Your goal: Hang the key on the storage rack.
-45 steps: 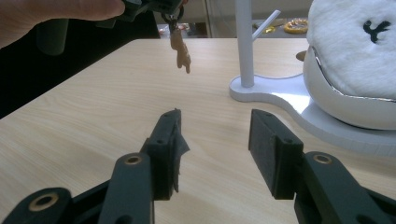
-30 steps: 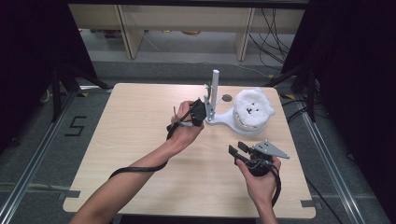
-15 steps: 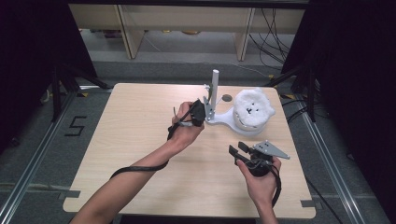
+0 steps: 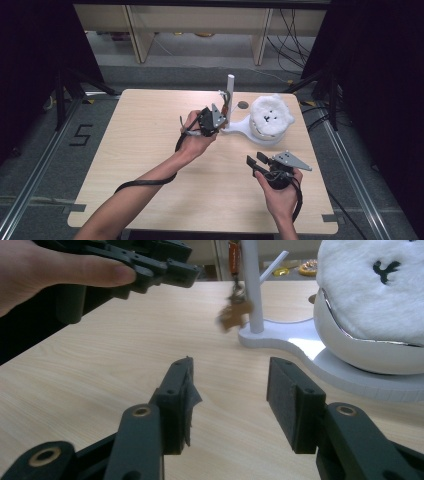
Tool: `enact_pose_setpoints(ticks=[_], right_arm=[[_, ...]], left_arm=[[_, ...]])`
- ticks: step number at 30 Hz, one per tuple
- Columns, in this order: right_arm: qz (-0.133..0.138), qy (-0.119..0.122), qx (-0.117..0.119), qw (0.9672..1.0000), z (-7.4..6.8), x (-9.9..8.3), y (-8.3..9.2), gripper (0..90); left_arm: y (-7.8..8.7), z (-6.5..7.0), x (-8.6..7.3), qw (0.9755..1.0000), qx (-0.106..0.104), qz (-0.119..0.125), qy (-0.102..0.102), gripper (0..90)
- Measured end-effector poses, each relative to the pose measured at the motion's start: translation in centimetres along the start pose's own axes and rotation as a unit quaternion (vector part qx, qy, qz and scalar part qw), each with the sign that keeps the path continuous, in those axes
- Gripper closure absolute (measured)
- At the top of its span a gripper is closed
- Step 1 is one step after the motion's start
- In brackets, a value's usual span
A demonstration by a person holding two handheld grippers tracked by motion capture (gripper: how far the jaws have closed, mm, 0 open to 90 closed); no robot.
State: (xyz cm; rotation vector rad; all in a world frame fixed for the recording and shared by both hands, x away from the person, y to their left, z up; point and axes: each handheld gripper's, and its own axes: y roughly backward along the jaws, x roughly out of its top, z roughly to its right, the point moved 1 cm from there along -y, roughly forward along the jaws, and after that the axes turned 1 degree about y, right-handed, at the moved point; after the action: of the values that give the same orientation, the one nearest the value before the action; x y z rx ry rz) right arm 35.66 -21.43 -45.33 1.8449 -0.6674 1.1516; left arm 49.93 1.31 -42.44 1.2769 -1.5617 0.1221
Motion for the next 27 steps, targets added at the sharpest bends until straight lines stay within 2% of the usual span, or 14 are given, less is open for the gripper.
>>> enact_pose_setpoints(ticks=[7,8,12,14,15,16,18,20,21,22,23,24,26,27], right_arm=[[-0.004,0.011,-0.006,0.9999,0.2,-0.1,-0.1,54.0],[0.0,0.02,-0.007,0.9998,0.3,0.0,0.0,54.0],[0.0,0.008,-0.01,0.9999,0.4,0.0,0.0,53.7],[0.002,0.006,-0.007,1.0,0.5,-0.1,-0.1,53.6],[0.001,0.012,-0.015,0.9998,0.6,-0.1,-0.1,53.5],[-0.002,-0.013,-0.011,0.9999,0.4,-0.2,-0.1,53.5],[0.0,0.007,-0.01,0.9999,0.9,-0.2,-0.2,53.3],[-0.005,0.003,-0.014,0.9999,1.0,-0.3,-0.1,53.1],[-0.004,-0.01,-0.018,0.9998,0.8,-0.4,-0.1,53.0],[-0.003,0.01,-0.019,0.9998,1.2,-0.3,-0.1,52.9],[-0.003,0.012,-0.024,0.9996,1.3,-0.3,-0.1,52.7],[-0.003,0.002,-0.017,0.9999,1.3,-0.4,-0.2,52.6],[-0.003,0.008,-0.026,0.9996,1.6,-0.4,-0.1,52.5],[-0.002,0.0,-0.019,0.9998,1.6,-0.4,-0.2,52.4]], left_arm=[[1.7,-0.8,-1.2,0.9992,-0.017,0.012,0.034,49.7],[1.9,-1.0,-1.5,0.9988,-0.022,0.015,0.04,48.3],[3.3,-1.7,-2.6,0.9962,-0.038,0.033,0.071,43.0],[4.1,-2.1,-3.2,0.9954,-0.036,0.038,0.08,40.9],[4.4,-2.3,-3.5,0.9951,-0.036,0.042,0.082,40.1],[4.8,-2.4,-3.7,0.9949,-0.035,0.042,0.084,39.4],[5.6,-2.8,-4.1,0.9949,-0.033,0.046,0.084,38.4],[6.2,-3.0,-4.5,0.9942,-0.033,0.051,0.089,37.8],[6.6,-3.1,-4.6,0.9949,-0.031,0.048,0.083,37.6],[6.9,-3.2,-4.8,0.9952,-0.032,0.049,0.078,37.5],[7.3,-3.3,-4.9,0.9953,-0.033,0.049,0.077,37.5],[7.5,-3.4,-5.1,0.9943,-0.036,0.055,0.085,37.3],[8.3,-3.7,-5.5,0.9947,-0.029,0.053,0.083,37.2],[8.7,-3.9,-5.7,0.9953,-0.02,0.048,0.082,37.2]])
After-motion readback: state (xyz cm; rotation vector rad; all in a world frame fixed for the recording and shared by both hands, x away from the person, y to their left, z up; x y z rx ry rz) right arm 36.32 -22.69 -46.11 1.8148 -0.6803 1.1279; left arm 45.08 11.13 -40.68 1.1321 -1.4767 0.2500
